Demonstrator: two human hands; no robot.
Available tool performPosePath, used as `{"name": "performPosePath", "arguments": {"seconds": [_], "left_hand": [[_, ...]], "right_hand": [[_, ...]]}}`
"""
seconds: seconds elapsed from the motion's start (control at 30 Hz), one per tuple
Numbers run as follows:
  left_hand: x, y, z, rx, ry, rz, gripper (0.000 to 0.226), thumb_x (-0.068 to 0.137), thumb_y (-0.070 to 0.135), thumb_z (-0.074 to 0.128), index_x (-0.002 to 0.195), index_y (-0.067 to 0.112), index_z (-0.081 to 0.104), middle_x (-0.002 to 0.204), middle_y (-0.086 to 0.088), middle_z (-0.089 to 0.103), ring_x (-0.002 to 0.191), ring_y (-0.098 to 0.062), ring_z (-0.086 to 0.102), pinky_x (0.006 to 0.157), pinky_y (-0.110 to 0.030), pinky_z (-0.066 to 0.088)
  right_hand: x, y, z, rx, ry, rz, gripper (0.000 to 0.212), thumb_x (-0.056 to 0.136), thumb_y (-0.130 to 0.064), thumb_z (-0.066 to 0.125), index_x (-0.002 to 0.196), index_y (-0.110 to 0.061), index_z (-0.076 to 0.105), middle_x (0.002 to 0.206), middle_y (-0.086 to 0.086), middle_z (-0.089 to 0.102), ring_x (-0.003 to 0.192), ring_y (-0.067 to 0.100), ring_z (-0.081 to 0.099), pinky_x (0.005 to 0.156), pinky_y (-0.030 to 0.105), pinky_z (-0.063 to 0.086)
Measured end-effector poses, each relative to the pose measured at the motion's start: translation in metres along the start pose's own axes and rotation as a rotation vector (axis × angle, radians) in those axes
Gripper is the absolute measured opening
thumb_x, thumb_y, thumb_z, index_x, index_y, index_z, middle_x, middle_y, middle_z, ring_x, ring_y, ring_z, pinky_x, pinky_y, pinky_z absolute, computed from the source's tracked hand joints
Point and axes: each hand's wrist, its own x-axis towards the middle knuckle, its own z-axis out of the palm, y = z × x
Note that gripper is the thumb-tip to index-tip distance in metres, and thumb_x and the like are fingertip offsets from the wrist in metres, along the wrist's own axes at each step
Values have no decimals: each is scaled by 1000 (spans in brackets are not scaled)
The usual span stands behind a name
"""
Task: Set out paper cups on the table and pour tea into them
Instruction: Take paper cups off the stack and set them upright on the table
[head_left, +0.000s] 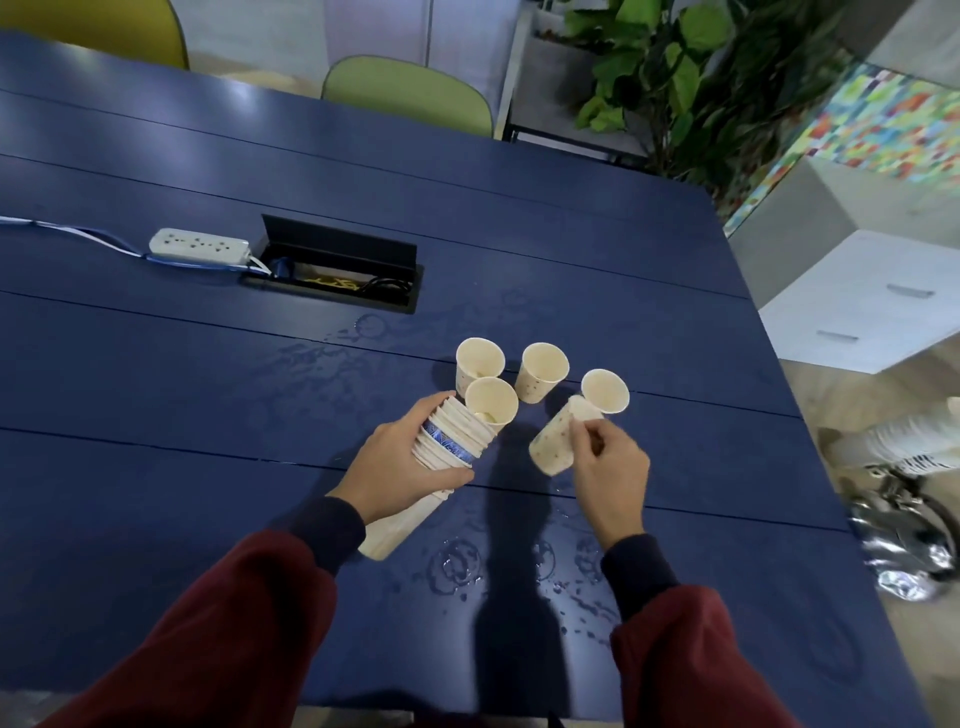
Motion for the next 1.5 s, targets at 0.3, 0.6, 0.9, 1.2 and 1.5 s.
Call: {"name": "performPosePath", "arguments": {"seconds": [0.3, 0.6, 0.9, 1.2, 1.5], "left_hand": [[-6, 7, 36, 39, -69, -60, 76, 63, 47, 85, 129, 45, 46, 100, 18, 71, 90, -3, 68, 86, -38, 58], [5, 36, 94, 129, -186, -73, 82, 62, 52, 82, 134, 45, 43, 103, 16, 70, 94, -6, 66, 86, -37, 56], [21, 54, 149, 166, -242, -149, 86, 61, 57, 80, 137, 48, 41, 108, 17, 67, 97, -5, 64, 90, -35, 55], [18, 49, 160, 139, -232, -222, 91, 60, 56, 83, 141, 40, 43, 108, 17, 69, 95, -4, 66, 91, -35, 55], [17, 50, 168, 64, -241, -277, 82, 62, 50, 87, 134, 36, 50, 107, 16, 71, 96, -2, 68, 90, -31, 56]], "right_hand": [[-2, 23, -2, -26, -231, -164, 29, 97, -17, 63, 124, -10, 67, 111, 2, 69, 85, 17, 64, 81, 30, 50], [-19, 27, -37, 311, -387, -186, 28, 99, -31, 58, 77, -15, 66, 65, 6, 59, 64, 27, 49, 63, 46, 44], [4, 82, -57, 383, -204, 25, 25, 102, -21, 57, 78, -14, 64, 63, 6, 64, 59, 29, 62, 59, 51, 56], [47, 130, -84, 218, 10, -18, 17, 100, -13, 56, 90, -11, 68, 79, 2, 71, 71, 22, 62, 67, 32, 46], [31, 125, -69, 4, -21, -222, 16, 97, -18, 63, 111, -14, 71, 97, -1, 71, 73, 15, 60, 70, 31, 47]]}}
